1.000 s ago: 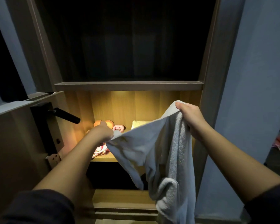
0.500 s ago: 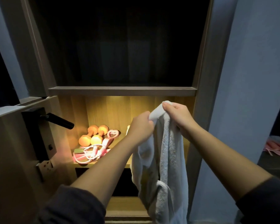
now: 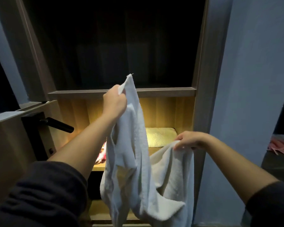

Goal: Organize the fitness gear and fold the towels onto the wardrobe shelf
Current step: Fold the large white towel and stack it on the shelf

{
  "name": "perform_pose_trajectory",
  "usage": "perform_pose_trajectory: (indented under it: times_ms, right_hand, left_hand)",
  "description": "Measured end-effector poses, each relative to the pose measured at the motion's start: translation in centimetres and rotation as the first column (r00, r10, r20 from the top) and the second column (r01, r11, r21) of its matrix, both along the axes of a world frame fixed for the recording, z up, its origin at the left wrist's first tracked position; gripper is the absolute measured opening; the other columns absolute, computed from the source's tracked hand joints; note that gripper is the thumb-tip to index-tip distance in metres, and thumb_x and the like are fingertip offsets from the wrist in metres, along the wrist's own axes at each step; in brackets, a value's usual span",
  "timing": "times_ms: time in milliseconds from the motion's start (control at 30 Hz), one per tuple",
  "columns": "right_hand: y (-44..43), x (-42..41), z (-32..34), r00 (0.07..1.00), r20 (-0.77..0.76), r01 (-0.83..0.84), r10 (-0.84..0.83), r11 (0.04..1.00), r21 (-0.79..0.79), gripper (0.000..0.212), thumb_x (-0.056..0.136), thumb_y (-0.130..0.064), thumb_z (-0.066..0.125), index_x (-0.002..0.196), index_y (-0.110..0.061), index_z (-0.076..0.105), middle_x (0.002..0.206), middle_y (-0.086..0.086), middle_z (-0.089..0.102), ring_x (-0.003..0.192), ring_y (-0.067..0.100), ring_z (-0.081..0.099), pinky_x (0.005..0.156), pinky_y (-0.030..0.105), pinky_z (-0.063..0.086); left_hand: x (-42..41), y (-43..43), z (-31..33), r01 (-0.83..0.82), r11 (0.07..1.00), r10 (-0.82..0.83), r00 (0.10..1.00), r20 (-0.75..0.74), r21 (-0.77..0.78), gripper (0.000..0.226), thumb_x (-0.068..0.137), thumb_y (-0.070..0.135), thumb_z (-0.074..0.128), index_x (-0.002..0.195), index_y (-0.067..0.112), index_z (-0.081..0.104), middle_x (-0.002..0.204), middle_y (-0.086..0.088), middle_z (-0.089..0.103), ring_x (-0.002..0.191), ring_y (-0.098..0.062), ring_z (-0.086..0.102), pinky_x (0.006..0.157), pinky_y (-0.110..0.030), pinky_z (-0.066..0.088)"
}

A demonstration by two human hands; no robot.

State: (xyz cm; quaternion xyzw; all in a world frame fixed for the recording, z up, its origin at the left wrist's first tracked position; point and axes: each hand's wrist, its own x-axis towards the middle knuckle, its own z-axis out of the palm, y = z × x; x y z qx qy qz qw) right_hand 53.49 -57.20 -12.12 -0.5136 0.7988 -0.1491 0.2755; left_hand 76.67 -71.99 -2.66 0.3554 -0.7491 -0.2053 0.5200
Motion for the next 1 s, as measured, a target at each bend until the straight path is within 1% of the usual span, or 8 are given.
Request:
perform_pose_trajectory:
  times_ms: [133, 300, 367, 433, 633, 767, 933, 1000]
  right_hand:
    - [-0.6, 1.0, -1.5, 0.997, -0.007, -0.078, 0.079, 0.995, 0.056, 0.021, 0.086, -0.023, 0.065, 0.105, -0.03, 0.062, 0.114, 0.0, 0.06, 0.099, 0.014, 0.06, 0.07, 0.02, 0.052]
    - [-1.7, 3.1, -1.2, 0.978, 0.051, -0.184, 0.204, 0.947, -0.263, 0.029, 0.098, -0.01, 0.046, 0.121, -0.021, 0.06, 0.132, -0.003, 0.053, 0.129, 0.016, 0.046, 0.112, 0.034, 0.036]
    - [-1.7, 4.6, -1.1, 0.963, 0.061, -0.237, 0.262, 0.935, -0.263, 0.032, 0.098, -0.039, 0.053, 0.115, -0.017, 0.068, 0.117, -0.004, 0.063, 0.114, 0.012, 0.056, 0.103, 0.029, 0.042]
    - [-1.3, 5.7, -1.4, 0.96, 0.123, -0.219, 0.253, 0.947, -0.234, 0.061, 0.081, -0.068, 0.061, 0.108, -0.014, 0.072, 0.107, 0.007, 0.068, 0.095, 0.013, 0.061, 0.088, 0.028, 0.046]
    - [-2.7, 7.0, -2.9, 0.989, 0.065, -0.096, 0.132, 0.915, -0.391, 0.027, 0.087, -0.025, 0.07, 0.088, 0.002, 0.072, 0.078, 0.007, 0.063, 0.073, 0.016, 0.053, 0.067, 0.027, 0.039]
    - [-2.2, 5.9, -1.7, 0.994, 0.106, 0.035, 0.02, 0.869, -0.493, 0.029, 0.093, -0.017, 0.059, 0.064, -0.013, 0.059, 0.066, 0.006, 0.054, 0.064, 0.017, 0.049, 0.063, 0.03, 0.036]
    - [-2.2, 5.9, 2.0, 0.963, 0.266, 0.231, -0.049, 0.662, -0.713, 0.027, 0.103, -0.016, 0.04, 0.112, -0.013, 0.065, 0.105, 0.005, 0.068, 0.095, 0.019, 0.062, 0.085, 0.038, 0.051]
    - [-2.2, 6.0, 4.1, 0.953, 0.3, 0.273, -0.044, 0.556, -0.785, 0.027, 0.104, -0.019, 0.038, 0.112, -0.019, 0.064, 0.106, 0.002, 0.067, 0.099, 0.017, 0.062, 0.085, 0.034, 0.051]
  left_hand:
    - [-0.2, 0.0, 2.1, 0.033, 0.999, -0.033, 0.999, -0.015, -0.016, 0.02, 0.1, 0.021, 0.046, 0.091, 0.012, 0.061, 0.079, -0.002, 0.058, 0.076, -0.017, 0.058, 0.06, -0.028, 0.048]
    - [-0.8, 0.2, 2.9, 0.098, 0.995, -0.096, 0.995, -0.039, 0.033, 0.018, 0.1, 0.025, 0.051, 0.098, 0.013, 0.063, 0.089, -0.006, 0.063, 0.083, -0.019, 0.062, 0.067, -0.028, 0.052]
    - [-0.8, 0.0, 3.6, 0.096, 0.993, -0.087, 0.987, -0.132, 0.063, 0.02, 0.1, 0.029, 0.051, 0.1, 0.013, 0.064, 0.091, -0.007, 0.063, 0.085, -0.02, 0.063, 0.071, -0.031, 0.055]
    - [-1.0, 0.1, 4.2, 0.083, 0.994, -0.072, 0.985, -0.155, 0.065, 0.021, 0.1, 0.032, 0.051, 0.1, 0.015, 0.063, 0.091, -0.005, 0.063, 0.085, -0.019, 0.063, 0.071, -0.03, 0.055]
    - [-1.3, 1.1, 3.9, 0.098, 0.995, -0.094, 0.99, -0.103, 0.037, 0.015, 0.1, 0.028, 0.052, 0.097, 0.018, 0.062, 0.088, -0.001, 0.061, 0.082, -0.016, 0.062, 0.067, -0.025, 0.053]
    - [0.3, 0.8, 4.3, 0.03, 0.999, -0.024, 0.979, -0.202, 0.023, 0.019, 0.102, 0.029, 0.048, 0.103, 0.016, 0.062, 0.09, -0.001, 0.061, 0.081, -0.013, 0.06, 0.062, -0.02, 0.046]
    - [1.7, 0.6, 5.7, -0.062, 0.996, 0.044, 0.959, -0.279, -0.057, 0.02, 0.1, 0.016, 0.045, 0.086, 0.011, 0.058, 0.076, 0.0, 0.056, 0.07, -0.011, 0.052, 0.055, -0.02, 0.037]
    - [1.8, 0.6, 5.8, -0.052, 0.997, 0.038, 0.976, -0.217, -0.059, 0.018, 0.099, 0.017, 0.046, 0.087, 0.014, 0.059, 0.077, -0.001, 0.057, 0.072, -0.012, 0.055, 0.055, -0.021, 0.038]
